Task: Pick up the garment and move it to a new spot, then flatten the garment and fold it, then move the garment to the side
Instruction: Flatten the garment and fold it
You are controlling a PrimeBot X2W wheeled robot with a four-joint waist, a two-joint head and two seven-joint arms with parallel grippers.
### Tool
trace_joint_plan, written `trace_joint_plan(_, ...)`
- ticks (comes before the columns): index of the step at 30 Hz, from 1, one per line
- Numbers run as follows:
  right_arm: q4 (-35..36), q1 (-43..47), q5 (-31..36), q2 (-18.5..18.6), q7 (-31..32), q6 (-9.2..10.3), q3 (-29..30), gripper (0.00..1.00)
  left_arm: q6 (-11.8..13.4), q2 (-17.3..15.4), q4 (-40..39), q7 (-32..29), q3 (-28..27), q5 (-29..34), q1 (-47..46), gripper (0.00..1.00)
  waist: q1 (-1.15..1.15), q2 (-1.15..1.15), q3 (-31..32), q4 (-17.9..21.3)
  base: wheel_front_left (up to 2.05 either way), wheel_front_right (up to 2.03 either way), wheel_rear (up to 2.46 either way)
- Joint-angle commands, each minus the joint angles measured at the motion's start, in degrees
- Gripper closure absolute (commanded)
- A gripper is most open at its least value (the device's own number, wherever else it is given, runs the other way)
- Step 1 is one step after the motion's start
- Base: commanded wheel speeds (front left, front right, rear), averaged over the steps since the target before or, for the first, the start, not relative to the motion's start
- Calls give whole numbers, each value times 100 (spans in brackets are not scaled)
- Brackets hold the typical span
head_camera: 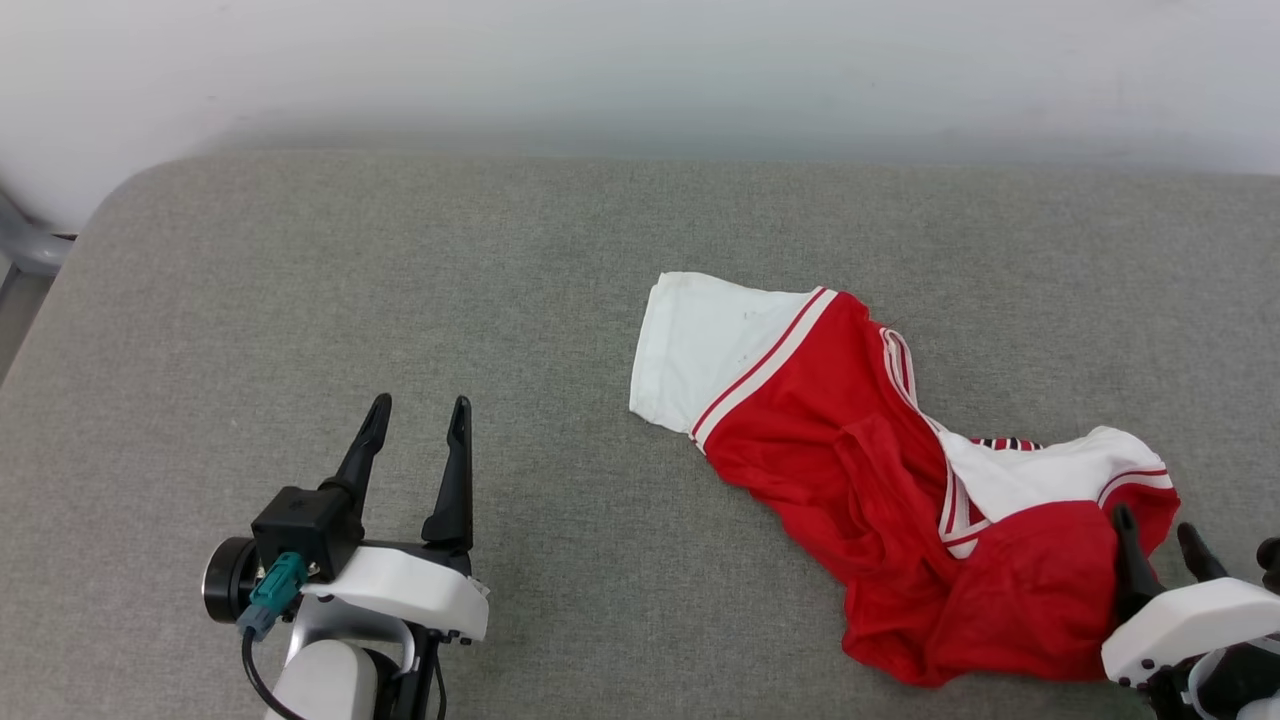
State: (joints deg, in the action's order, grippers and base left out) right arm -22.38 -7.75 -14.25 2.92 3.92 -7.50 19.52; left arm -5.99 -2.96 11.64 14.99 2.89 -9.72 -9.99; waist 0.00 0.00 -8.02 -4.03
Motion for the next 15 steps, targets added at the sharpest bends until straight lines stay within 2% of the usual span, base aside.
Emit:
trace_joint_plan(1, 110, -29, 13, -4, -322, 3, -81, 0, -4, 6, 28, 25, -24, 47, 58, 0, 0, 0, 67, 16, 0, 0, 0)
trace_joint_plan(5, 396, 125, 92, -4, -763, 3, -318, 0, -9, 7, 58, 25, -42, 36, 145, 0, 0, 0, 193, 54, 0, 0, 0)
trace_joint_plan(8, 633, 250, 125, -3, -633, 3, -481, 0, 1, 8, 71, 25, -59, 36, 204, 0, 0, 0, 295, 94, 0, 0, 0)
trace_joint_plan(11, 946, 326, 155, -6, -102, 2, -719, 0, 4, 8, 77, 25, -52, 36, 246, 0, 0, 0, 359, 111, 0, 0, 0)
trace_joint_plan(15, 1375, 308, 86, 215, 1059, 2, -1170, 0, 10, 9, 87, 25, -37, 31, 272, 0, 0, 0, 406, 127, 0, 0, 0)
